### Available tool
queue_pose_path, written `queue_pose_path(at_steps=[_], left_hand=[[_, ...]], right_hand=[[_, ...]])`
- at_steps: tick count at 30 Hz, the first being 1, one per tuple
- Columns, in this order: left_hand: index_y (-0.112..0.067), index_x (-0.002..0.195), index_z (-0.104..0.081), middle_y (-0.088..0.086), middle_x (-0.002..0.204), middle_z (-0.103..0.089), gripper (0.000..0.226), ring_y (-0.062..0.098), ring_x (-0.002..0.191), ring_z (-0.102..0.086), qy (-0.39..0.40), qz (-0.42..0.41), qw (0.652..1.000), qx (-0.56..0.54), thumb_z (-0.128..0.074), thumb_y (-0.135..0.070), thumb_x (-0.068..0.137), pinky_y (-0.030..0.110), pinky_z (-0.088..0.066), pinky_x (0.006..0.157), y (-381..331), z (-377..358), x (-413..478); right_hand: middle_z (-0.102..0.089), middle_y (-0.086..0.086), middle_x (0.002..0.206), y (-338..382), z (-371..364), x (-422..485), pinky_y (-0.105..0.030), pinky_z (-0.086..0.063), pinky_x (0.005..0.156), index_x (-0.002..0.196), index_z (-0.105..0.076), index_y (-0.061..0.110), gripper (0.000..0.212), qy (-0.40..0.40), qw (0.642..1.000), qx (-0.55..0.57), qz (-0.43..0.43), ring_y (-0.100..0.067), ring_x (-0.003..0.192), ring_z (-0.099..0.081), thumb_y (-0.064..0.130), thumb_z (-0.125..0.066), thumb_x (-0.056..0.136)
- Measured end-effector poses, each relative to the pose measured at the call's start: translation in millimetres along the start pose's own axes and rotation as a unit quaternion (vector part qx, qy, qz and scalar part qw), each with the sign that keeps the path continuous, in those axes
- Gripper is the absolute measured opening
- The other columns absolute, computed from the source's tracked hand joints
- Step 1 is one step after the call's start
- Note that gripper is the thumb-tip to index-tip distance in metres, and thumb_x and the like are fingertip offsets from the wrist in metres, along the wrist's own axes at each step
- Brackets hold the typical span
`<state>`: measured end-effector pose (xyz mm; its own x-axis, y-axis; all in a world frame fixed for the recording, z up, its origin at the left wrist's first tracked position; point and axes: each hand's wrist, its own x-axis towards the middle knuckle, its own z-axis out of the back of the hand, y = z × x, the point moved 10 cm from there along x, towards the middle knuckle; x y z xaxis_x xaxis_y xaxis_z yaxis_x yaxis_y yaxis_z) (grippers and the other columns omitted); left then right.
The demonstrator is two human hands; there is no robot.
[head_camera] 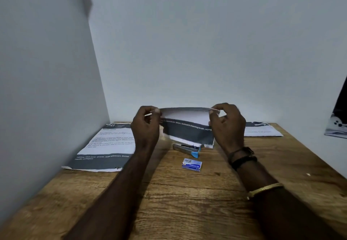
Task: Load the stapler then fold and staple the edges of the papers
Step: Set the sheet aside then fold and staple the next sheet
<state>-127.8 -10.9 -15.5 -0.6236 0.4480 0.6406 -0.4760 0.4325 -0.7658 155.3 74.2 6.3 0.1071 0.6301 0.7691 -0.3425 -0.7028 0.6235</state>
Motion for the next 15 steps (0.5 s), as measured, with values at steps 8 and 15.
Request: queue_pose_path(at_steps=[8,15], left_hand=[[-0.012,0.091,-0.069,0.008,0.087,-0.07,0.012,0.024,0.081,-0.067,-0.014,0.175,0.97,-0.166,-0.077,-0.007,0.084,0.043,-0.06,0.082,42.1,-3.3,-0.4],[-0.011,0.115,-0.071,0.019,0.107,-0.067,0.047,0.029,0.084,-0.063,0.145,0.367,0.906,-0.151,-0.057,0.016,0.08,0.037,-0.055,0.072,84.7,-32.6,-31.2]], right_hand=[[-0.072,-0.003,0.081,-5.1,-9.7,-5.5,-0.002,-0.042,0.063,0.082,-0.071,0.01,0.008,0.045,0.998,0.053,-0.009,-0.002,0.073,-0.065,0.002,-0.069,0.085],[-0.068,0.009,0.084,-33.3,-43.6,-25.1,-0.027,-0.049,0.075,0.075,-0.071,0.02,0.009,0.206,0.976,-0.052,-0.04,-0.012,0.085,-0.061,0.022,-0.072,0.084]])
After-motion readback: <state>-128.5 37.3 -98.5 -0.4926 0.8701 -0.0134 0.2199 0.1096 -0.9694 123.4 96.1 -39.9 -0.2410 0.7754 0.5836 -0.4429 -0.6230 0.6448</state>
